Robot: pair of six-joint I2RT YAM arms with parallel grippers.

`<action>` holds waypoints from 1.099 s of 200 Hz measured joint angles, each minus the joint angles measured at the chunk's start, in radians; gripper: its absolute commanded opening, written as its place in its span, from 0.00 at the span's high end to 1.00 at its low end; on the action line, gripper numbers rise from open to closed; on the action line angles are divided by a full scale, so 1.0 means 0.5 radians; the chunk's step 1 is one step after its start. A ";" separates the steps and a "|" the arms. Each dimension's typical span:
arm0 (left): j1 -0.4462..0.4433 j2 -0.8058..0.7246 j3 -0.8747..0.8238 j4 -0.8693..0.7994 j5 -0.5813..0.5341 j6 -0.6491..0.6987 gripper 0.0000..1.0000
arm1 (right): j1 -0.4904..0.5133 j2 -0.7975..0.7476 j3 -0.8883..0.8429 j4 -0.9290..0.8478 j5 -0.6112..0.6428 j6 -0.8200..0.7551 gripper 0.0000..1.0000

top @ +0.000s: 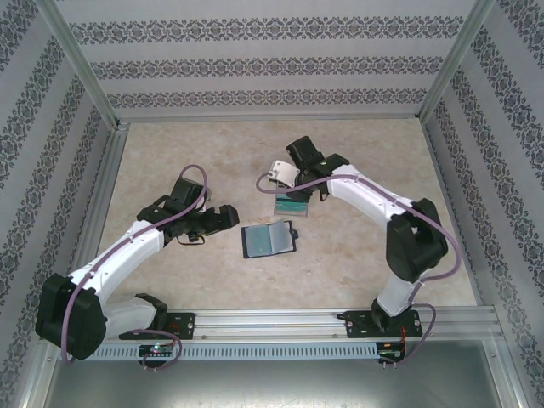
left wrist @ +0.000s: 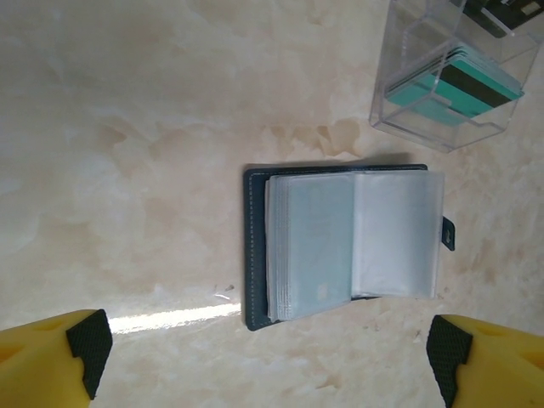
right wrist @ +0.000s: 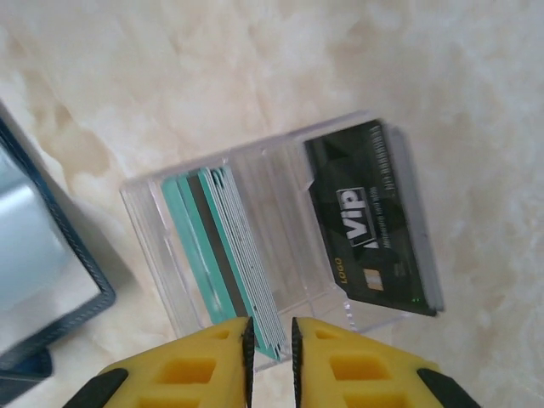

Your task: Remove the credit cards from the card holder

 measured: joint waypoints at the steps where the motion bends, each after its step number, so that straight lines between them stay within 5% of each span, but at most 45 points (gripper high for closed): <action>1: 0.000 0.001 0.000 0.001 0.002 0.002 0.08 | 0.000 -0.011 -0.005 0.007 -0.009 0.012 0.77; 40: 0.000 0.099 -0.031 0.177 0.159 -0.077 0.25 | 0.065 -0.244 -0.151 0.075 -0.187 0.533 0.71; 101: -0.015 0.324 -0.072 0.381 0.316 -0.194 0.35 | 0.246 -0.200 -0.536 0.149 -0.291 1.217 0.68; 170: -0.125 0.517 -0.071 0.528 0.392 -0.249 0.49 | 0.251 -0.089 -0.737 0.260 -0.295 1.563 0.71; 220: -0.151 0.636 -0.071 0.644 0.475 -0.263 0.51 | 0.276 -0.031 -0.802 0.379 -0.323 1.737 0.72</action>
